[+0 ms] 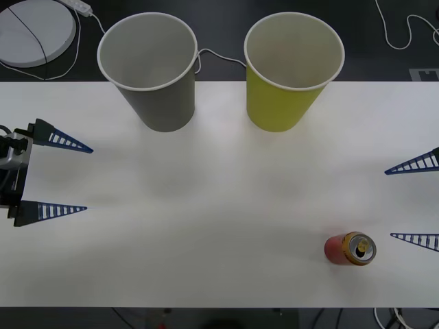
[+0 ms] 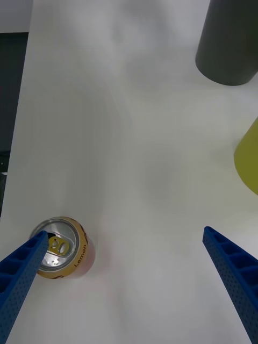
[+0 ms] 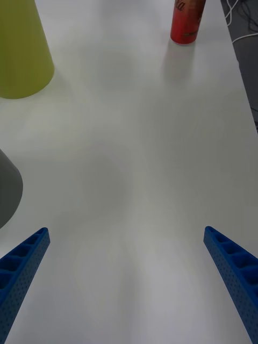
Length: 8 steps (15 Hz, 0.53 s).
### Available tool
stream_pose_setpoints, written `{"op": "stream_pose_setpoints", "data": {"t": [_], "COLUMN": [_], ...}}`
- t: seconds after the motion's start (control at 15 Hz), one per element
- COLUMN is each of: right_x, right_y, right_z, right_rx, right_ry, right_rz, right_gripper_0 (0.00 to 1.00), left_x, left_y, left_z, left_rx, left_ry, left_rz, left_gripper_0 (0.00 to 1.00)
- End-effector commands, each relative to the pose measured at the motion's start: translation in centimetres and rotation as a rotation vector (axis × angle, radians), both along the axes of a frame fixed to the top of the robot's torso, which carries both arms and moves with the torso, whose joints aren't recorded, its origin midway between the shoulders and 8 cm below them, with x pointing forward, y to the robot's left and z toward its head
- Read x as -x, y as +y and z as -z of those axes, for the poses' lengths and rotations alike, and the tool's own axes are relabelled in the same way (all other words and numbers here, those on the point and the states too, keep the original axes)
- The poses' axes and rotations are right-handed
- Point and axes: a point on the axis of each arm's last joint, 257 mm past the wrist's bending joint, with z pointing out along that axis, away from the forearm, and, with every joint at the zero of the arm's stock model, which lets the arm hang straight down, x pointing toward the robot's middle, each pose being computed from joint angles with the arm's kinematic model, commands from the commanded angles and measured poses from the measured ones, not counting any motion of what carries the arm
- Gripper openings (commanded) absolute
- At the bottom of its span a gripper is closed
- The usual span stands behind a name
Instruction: Put the can into the green bin and the plastic bottle into the gray bin
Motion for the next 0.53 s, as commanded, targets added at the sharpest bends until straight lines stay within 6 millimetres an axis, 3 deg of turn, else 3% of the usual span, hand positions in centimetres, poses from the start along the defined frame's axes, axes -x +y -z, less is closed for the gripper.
{"op": "stream_pose_setpoints", "data": {"t": [0.07, 0.27, 0.53], "right_x": [0.0, 0.33, 0.16], "right_y": [0.0, -0.18, -0.72], "right_z": [0.0, 0.48, -0.31], "right_rx": [0.0, -0.016, -0.004], "right_ry": [0.0, 0.017, -0.006], "right_rz": [0.0, 0.012, 0.006], "right_gripper_0": [1.0, 1.0, 1.0], "left_x": [0.0, 0.0, 0.0], "left_y": [0.0, 0.0, 0.0], "left_z": [0.0, 0.0, 0.0], "left_rx": [0.0, 0.0, 0.0], "left_ry": [0.0, 0.0, 0.0], "left_rz": [0.0, 0.0, 0.0], "left_gripper_0": [1.0, 1.0, 1.0]}}
